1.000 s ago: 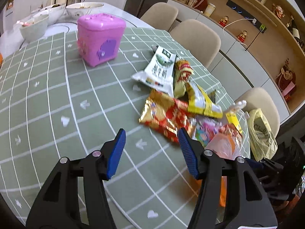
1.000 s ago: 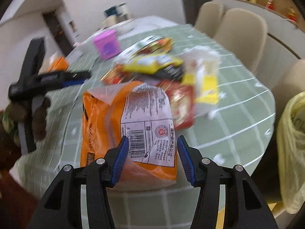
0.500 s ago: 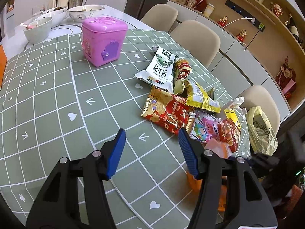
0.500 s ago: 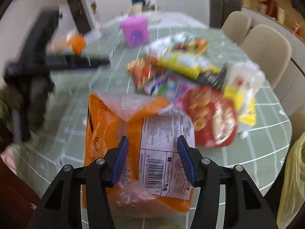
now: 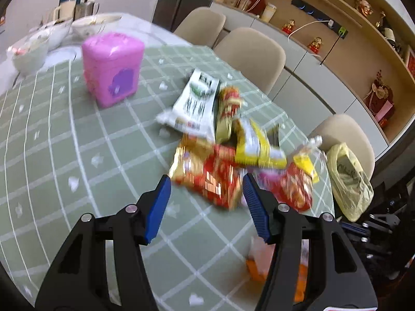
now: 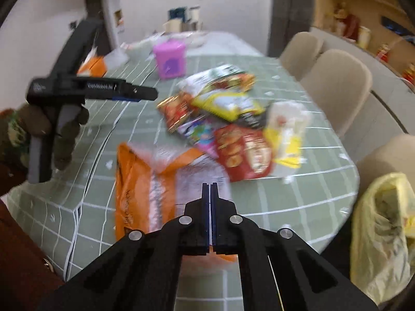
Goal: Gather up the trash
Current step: 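Close the right gripper on the orange bread bag and lift it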
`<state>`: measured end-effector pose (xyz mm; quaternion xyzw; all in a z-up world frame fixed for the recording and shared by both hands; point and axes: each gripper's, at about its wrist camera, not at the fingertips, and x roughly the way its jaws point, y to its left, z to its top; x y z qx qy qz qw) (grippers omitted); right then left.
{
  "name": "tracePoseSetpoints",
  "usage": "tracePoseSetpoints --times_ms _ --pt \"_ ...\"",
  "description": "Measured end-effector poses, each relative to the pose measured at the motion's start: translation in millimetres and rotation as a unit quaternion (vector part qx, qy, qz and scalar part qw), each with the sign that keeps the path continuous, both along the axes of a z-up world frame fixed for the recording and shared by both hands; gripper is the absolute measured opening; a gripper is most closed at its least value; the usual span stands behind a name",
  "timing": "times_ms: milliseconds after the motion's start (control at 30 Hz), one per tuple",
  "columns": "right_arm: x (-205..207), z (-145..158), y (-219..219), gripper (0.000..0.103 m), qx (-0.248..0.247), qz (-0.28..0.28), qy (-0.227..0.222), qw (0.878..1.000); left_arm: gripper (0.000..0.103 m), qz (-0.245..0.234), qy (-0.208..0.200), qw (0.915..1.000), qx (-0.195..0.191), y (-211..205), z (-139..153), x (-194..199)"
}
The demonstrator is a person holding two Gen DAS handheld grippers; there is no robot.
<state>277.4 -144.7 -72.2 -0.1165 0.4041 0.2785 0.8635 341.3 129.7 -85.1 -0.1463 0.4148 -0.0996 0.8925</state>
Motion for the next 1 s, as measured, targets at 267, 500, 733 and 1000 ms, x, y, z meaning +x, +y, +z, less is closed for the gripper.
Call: tracePoseSetpoints --times_ms 267,500,733,1000 --pt "2.1 -14.0 -18.4 0.008 0.052 -0.016 0.054 0.997 0.055 -0.006 -0.015 0.9999 -0.003 -2.0 13.8 21.4" --pt "13.4 -56.3 -6.8 0.055 0.064 -0.008 0.131 0.989 0.055 -0.044 0.013 0.9989 -0.012 -17.5 2.9 -8.3" --pt "-4.0 -65.0 45.3 0.059 -0.065 0.052 0.048 0.995 0.055 -0.024 0.027 0.9993 -0.005 -10.6 -8.9 -19.7" --pt "-6.7 -51.5 35.1 0.005 -0.042 0.064 0.047 0.996 0.055 -0.004 0.032 0.9994 -0.005 -4.0 -11.2 -20.4"
